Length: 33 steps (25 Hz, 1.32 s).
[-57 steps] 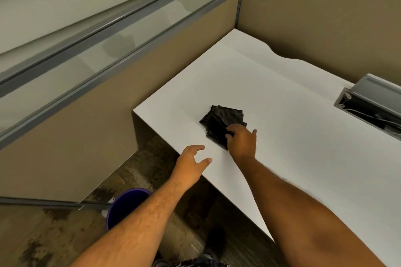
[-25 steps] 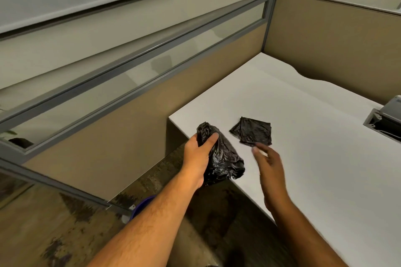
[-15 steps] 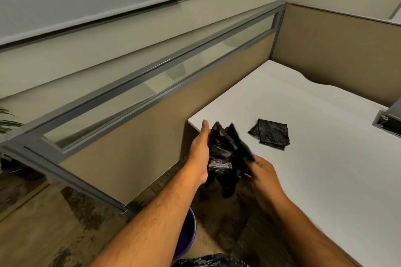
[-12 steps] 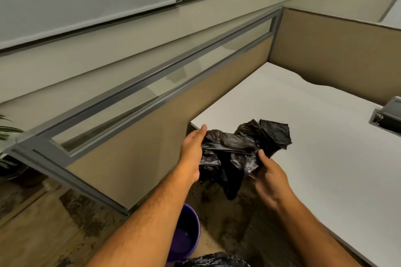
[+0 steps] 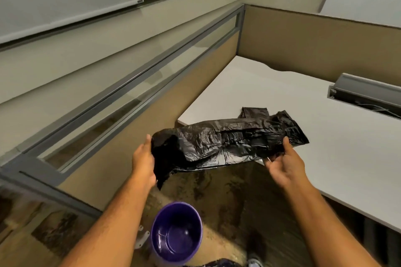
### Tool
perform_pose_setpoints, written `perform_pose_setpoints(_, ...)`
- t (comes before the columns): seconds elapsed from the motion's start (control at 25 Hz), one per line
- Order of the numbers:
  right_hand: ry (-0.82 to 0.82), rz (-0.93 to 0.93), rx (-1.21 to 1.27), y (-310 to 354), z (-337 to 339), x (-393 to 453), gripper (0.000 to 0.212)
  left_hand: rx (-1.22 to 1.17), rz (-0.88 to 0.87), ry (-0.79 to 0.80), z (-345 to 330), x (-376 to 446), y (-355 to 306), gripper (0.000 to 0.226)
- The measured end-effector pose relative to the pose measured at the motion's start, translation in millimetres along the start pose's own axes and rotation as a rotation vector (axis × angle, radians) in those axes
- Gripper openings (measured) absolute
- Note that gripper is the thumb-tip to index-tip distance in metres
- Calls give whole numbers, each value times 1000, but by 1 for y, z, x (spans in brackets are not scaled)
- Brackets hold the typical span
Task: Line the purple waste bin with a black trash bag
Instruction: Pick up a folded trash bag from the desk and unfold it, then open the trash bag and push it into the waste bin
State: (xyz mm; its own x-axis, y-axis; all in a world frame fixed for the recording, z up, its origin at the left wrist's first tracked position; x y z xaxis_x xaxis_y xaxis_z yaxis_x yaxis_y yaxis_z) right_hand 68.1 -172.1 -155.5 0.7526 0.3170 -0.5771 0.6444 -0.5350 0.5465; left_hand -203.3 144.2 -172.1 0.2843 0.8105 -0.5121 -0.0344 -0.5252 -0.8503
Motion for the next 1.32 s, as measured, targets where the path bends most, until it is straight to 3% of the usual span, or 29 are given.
perform_pose_setpoints(0.08,-96,4,-43,4,16,-6,39,-55,86,65,-5,-5,9,37)
perform_pose_setpoints(0.16,-246,32,-244,0,36,-18,40,-43,117,132,-18,-16,13,42)
perform_pose_setpoints(0.24,-403,237,-524,1,51,-42,65,45,64,166,-32,-27,13,43)
perform_pose_setpoints(0.32,-302,558,-781,-4,31,-78,87,125,8,188,-49,-42,10,50)
perform_pose_setpoints(0.4,24,757,-994,-21,-10,-113,92,126,-12,227,-70,-56,6,51)
perform_pose_setpoints(0.48,406,716,-1157,-44,-45,-134,91,128,-37,276,-92,-72,0,44)
perform_pose_setpoints(0.56,561,639,-1256,-51,-58,-135,76,189,-84,335,-115,-88,-5,41)
perform_pose_setpoints(0.68,460,558,-1089,-23,-46,-112,35,291,-174,447,-136,-107,-5,49)
perform_pose_setpoints(0.76,418,538,-1002,3,-34,-98,27,390,-277,549,-146,-119,-6,57)
perform_pose_setpoints(0.92,364,585,-1053,50,-20,-82,25,638,-339,629,-159,-140,8,21)
perform_pose_setpoints(1.08,358,561,-1012,68,-16,-72,32,675,-279,577,-164,-158,28,16)
perform_pose_setpoints(1.16,240,578,-985,73,-2,-69,38,616,-249,491,-166,-167,39,16)
perform_pose_setpoints(1.24,85,415,-881,62,22,-68,42,511,-227,373,-166,-176,52,16)
perform_pose_setpoints(1.32,64,130,-815,28,44,-68,49,458,-233,288,-167,-186,66,17)
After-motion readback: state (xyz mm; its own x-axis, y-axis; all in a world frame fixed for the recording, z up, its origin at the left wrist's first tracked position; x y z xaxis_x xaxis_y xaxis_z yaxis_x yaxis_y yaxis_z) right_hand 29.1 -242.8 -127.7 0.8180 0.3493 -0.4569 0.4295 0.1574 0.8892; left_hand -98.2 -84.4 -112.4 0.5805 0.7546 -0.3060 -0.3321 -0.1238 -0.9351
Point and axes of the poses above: each hand's wrist, its own x-axis towards the middle knuckle, its own z-axis out of the back of the hand, y = z × x, the point moved 7 cm from there along x, towards the middle knuckle, and after that the axes turned 4 degrees about x, right-handed, at the moved point
